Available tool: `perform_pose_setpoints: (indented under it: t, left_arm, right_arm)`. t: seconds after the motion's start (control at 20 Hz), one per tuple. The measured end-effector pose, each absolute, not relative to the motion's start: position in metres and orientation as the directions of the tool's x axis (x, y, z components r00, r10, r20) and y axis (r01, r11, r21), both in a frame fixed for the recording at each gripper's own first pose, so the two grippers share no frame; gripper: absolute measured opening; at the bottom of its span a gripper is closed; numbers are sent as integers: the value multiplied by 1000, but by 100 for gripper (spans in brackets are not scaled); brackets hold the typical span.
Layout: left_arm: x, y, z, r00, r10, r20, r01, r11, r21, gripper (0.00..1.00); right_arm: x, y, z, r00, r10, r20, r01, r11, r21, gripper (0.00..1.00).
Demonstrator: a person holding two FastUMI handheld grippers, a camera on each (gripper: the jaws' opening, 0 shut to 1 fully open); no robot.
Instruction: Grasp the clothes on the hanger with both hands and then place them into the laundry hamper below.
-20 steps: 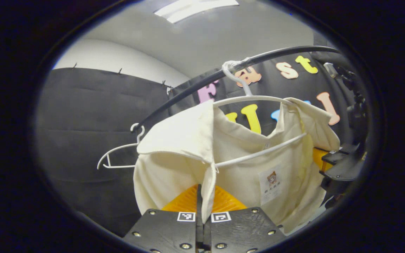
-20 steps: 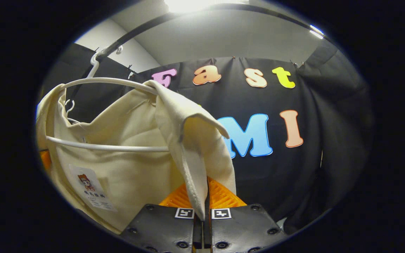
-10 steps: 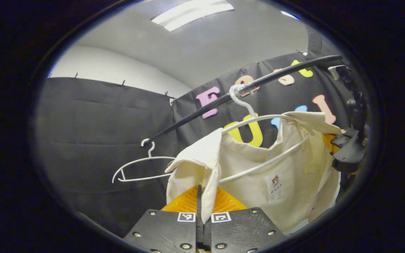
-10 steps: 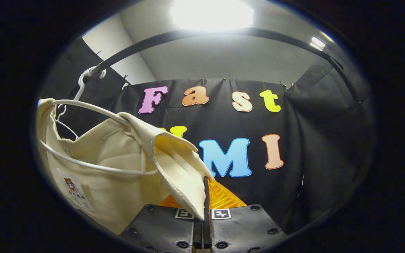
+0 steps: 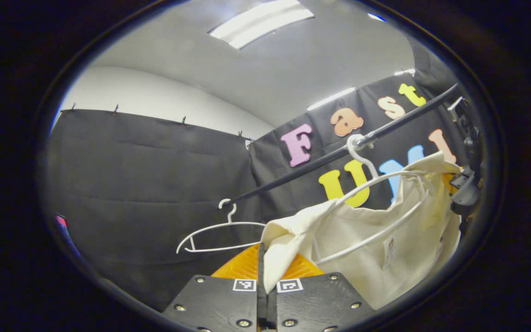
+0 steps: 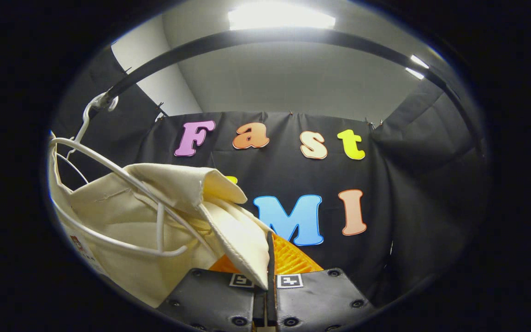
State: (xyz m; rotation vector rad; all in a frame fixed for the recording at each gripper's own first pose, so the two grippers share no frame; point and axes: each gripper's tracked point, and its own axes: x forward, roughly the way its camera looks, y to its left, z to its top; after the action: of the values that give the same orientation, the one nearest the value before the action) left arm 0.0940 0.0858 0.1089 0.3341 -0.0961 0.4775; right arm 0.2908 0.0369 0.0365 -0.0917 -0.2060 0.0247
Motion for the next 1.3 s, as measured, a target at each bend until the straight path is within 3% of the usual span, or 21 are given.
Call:
perform_pose_setpoints:
  t: [0.35,0.8,1.3]
  left_arm:
    - [98,144,125,884,437,169,-467,847,253,1]
    - [119,190,55,906,423,-1,-419,898,134,2]
    - [118,185,-42,920,369,-129,-347,923,165,1]
  right_arm:
    - [341,46,0,993,107,53,-107,994,1,4]
    - [355,87,-86,939,271,-210,-235,955,180,6]
    - [289,85,-139,908,271,-320,-230,960,159,6]
